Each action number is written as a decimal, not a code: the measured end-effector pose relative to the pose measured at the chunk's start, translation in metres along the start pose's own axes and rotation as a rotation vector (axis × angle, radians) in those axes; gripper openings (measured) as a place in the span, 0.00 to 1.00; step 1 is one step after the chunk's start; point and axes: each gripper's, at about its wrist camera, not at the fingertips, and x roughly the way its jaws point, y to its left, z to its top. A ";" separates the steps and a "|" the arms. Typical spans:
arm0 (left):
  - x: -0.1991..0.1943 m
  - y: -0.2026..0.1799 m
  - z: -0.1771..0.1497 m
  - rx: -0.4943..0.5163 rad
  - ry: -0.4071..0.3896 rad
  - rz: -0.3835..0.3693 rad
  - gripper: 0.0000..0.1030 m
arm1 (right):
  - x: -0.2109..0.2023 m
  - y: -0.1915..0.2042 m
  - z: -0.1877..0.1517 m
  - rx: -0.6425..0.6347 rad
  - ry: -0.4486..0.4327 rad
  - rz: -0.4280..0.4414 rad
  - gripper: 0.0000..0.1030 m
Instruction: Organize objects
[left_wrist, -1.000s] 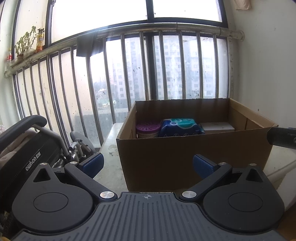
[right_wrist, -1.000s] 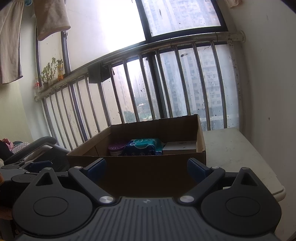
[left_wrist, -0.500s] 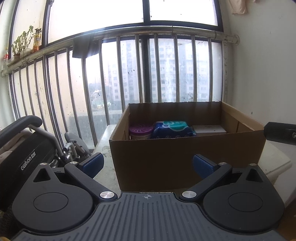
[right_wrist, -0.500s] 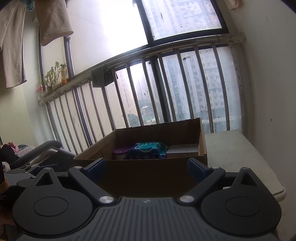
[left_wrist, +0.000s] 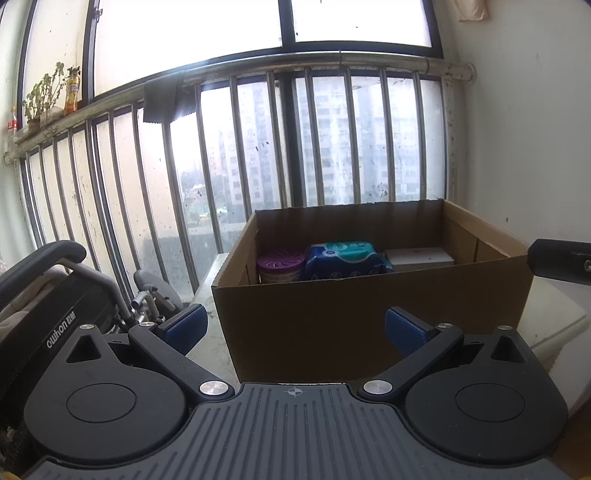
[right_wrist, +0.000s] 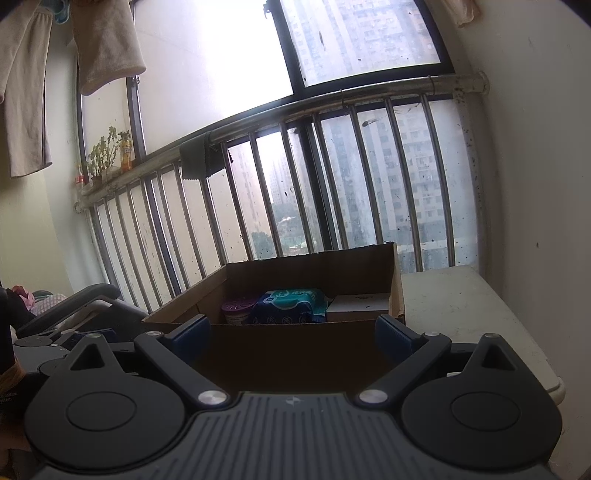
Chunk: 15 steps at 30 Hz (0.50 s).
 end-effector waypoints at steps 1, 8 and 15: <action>0.000 -0.001 -0.001 0.004 0.000 0.002 1.00 | 0.000 -0.001 0.000 0.001 0.002 0.000 0.95; 0.000 -0.003 -0.002 0.010 -0.005 0.014 1.00 | -0.003 -0.003 -0.001 0.012 -0.007 -0.009 0.96; -0.002 -0.004 -0.004 0.015 -0.011 0.000 1.00 | -0.004 0.001 -0.001 0.004 -0.005 -0.018 0.96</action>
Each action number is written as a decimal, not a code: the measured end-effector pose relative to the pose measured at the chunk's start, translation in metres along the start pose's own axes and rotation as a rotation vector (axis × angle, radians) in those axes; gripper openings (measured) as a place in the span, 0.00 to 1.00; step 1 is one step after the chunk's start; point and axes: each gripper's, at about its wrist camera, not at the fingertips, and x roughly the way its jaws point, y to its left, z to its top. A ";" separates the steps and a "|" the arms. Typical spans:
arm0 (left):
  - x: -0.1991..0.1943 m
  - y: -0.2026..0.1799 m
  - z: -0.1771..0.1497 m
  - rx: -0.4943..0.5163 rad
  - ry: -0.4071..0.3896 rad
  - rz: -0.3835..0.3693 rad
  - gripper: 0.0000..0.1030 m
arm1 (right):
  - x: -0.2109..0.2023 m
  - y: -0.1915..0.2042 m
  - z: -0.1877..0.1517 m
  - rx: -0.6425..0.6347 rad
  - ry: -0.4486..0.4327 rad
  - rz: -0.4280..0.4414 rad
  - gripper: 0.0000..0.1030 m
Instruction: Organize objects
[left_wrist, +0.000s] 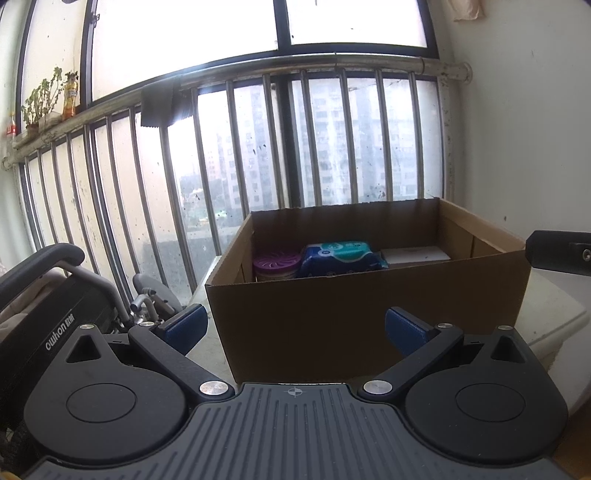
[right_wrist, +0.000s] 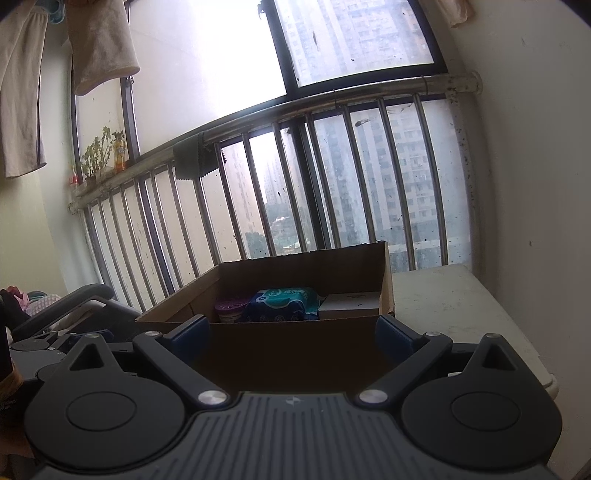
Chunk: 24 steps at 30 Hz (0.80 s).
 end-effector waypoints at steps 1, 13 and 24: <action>0.000 0.000 0.000 0.004 -0.002 0.001 1.00 | 0.000 0.001 0.000 -0.002 -0.002 0.000 0.96; 0.000 0.004 -0.002 -0.016 -0.006 -0.013 1.00 | -0.003 0.007 0.000 -0.024 -0.001 -0.003 0.97; -0.002 0.002 -0.001 0.000 -0.011 0.011 1.00 | -0.002 0.009 0.000 -0.029 0.002 0.005 0.97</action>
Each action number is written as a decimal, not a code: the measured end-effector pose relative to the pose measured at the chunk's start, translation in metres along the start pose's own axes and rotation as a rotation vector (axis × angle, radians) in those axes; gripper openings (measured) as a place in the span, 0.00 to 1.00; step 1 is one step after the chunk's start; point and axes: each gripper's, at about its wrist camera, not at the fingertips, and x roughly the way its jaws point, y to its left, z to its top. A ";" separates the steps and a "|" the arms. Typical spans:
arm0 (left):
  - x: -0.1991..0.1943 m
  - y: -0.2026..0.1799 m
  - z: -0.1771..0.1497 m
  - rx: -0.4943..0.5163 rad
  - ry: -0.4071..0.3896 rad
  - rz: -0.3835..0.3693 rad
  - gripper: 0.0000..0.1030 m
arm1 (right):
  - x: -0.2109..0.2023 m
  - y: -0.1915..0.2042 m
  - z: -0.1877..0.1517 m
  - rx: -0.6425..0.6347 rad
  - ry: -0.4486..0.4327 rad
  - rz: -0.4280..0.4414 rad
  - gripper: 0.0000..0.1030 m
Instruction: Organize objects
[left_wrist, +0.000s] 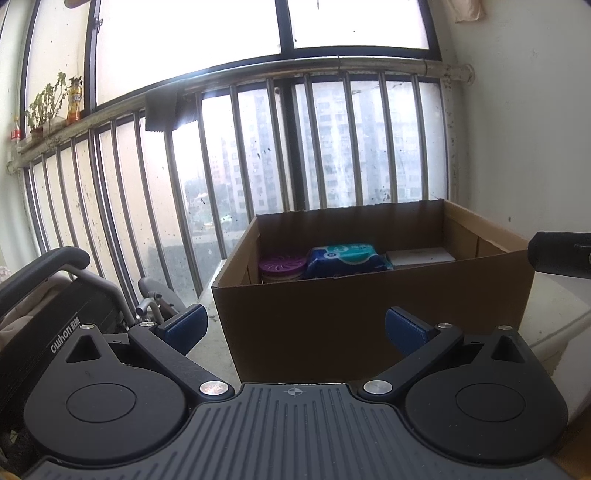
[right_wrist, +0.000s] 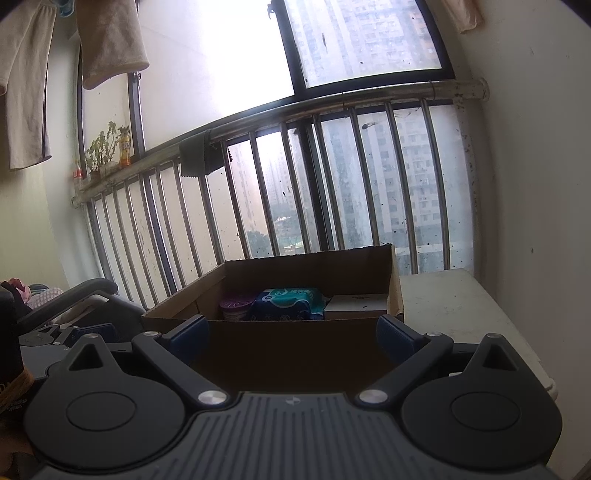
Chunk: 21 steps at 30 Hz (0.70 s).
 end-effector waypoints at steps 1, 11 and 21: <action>0.000 0.000 0.000 0.001 0.000 0.000 1.00 | 0.000 0.000 0.000 -0.002 0.002 0.000 0.97; -0.006 -0.004 0.000 0.027 -0.025 -0.014 1.00 | -0.001 0.000 0.001 -0.006 0.001 -0.005 0.99; -0.004 -0.001 0.001 0.001 -0.016 -0.054 1.00 | -0.001 -0.002 0.000 -0.006 0.006 -0.003 0.99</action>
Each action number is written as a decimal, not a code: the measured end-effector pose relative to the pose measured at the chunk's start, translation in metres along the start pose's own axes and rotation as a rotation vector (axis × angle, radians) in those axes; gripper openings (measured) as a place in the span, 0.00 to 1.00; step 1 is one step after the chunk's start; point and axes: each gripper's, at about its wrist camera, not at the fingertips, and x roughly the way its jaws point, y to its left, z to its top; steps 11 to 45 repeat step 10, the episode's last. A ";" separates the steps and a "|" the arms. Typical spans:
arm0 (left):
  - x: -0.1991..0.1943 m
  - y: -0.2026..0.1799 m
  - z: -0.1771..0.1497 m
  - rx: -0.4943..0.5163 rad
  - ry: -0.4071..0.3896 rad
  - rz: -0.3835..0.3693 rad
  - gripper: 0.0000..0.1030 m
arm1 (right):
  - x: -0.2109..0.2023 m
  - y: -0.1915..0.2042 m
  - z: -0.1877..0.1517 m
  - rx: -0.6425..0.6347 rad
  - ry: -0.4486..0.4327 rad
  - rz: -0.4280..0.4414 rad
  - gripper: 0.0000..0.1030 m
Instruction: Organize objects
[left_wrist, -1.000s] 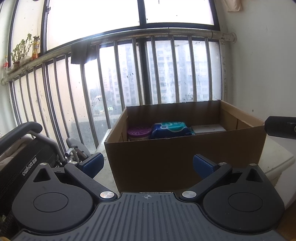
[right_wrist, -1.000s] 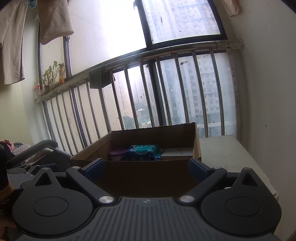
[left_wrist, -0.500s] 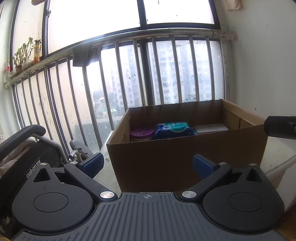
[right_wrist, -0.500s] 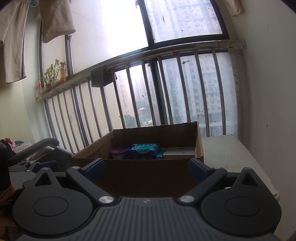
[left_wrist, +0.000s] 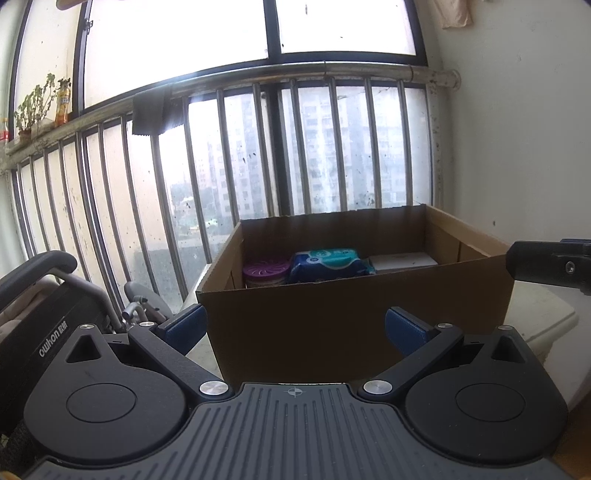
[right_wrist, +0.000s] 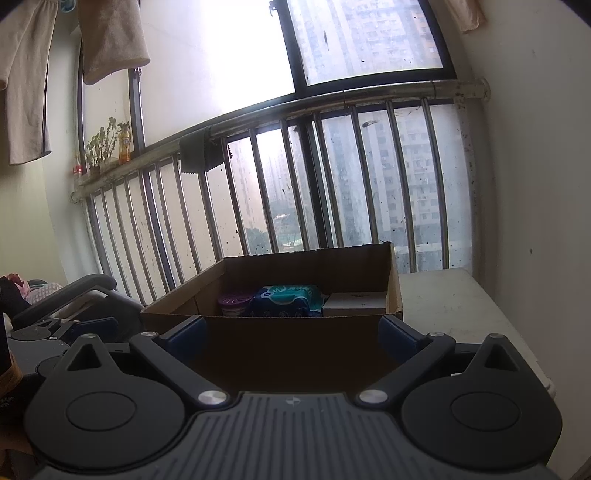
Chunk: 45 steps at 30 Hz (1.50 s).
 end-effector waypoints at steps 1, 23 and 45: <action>0.000 0.001 0.000 -0.004 -0.001 -0.002 1.00 | 0.000 0.000 0.000 0.000 0.001 -0.001 0.99; 0.002 -0.001 -0.001 -0.010 0.003 -0.018 1.00 | 0.003 -0.009 -0.001 0.019 0.005 -0.002 0.99; 0.002 -0.001 -0.001 -0.010 0.003 -0.018 1.00 | 0.003 -0.009 -0.001 0.019 0.005 -0.002 0.99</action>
